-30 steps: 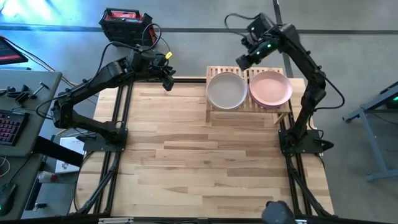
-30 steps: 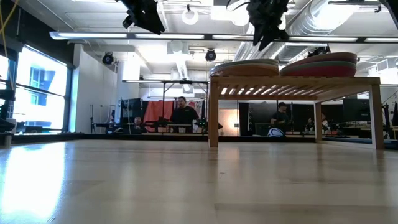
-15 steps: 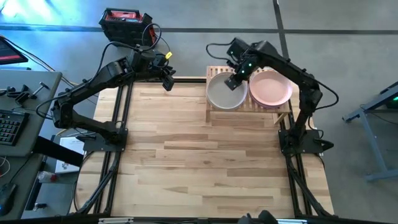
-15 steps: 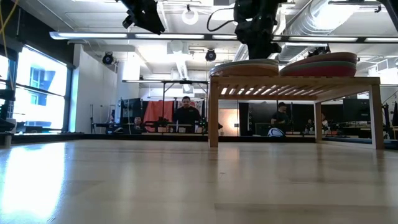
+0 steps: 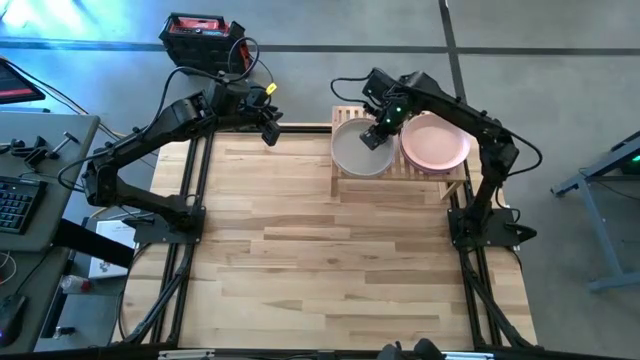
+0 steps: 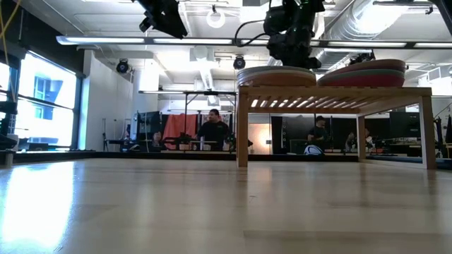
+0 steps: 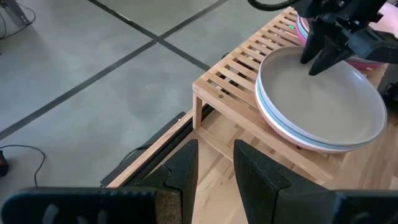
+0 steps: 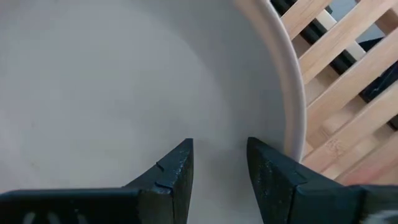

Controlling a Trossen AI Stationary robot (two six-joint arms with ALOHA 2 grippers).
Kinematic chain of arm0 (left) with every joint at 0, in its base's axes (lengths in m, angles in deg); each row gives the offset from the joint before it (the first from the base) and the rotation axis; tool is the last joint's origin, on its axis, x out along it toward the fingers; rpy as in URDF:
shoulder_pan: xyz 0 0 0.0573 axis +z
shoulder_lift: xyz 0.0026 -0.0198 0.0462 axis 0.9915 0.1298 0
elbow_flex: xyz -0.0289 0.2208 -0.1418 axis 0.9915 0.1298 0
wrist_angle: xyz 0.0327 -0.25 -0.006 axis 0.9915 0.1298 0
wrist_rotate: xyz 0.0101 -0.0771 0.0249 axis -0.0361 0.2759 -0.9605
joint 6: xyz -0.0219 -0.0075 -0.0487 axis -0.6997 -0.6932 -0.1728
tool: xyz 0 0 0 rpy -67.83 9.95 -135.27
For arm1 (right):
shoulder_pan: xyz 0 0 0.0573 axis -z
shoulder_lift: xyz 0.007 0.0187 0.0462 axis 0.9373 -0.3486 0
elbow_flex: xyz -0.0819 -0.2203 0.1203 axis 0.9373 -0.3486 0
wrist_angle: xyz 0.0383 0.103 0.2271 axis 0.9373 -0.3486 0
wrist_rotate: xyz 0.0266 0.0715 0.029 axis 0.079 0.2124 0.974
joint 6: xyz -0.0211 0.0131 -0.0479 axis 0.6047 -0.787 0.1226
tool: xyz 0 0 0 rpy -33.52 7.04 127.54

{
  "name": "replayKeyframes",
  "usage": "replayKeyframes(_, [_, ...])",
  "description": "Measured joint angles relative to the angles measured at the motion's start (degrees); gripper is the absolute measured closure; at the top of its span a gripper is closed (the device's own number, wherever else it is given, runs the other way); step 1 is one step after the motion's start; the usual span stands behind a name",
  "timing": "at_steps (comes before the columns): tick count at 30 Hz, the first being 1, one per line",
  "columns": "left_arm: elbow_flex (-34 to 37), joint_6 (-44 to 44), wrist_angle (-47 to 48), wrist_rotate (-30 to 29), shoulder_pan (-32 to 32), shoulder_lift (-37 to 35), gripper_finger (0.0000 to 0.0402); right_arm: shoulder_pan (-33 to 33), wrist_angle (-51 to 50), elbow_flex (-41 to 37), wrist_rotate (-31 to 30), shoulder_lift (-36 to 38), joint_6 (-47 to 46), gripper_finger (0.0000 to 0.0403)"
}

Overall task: Place and stack plates onto a shelf
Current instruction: Stack the gray plate on top of the blue plate on the shelf, then return to Home Position

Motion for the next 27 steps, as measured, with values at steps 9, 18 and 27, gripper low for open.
replayKeyframes(9, [-0.01,-0.85,0.09,0.05,0.00,0.00,0.0312,-0.07,0.20,4.52,-0.58,-0.04,0.20,0.0273])
replayKeyframes(18, [0.23,-0.15,1.04,8.24,-0.38,-1.51,0.0312,-2.35,0.64,12.41,-0.03,0.03,5.19,0.0273])
replayKeyframes(27, [14.32,-4.03,-9.60,9.20,-8.59,-15.09,0.0312,-8.79,7.51,14.43,0.24,3.54,3.44,0.0273])
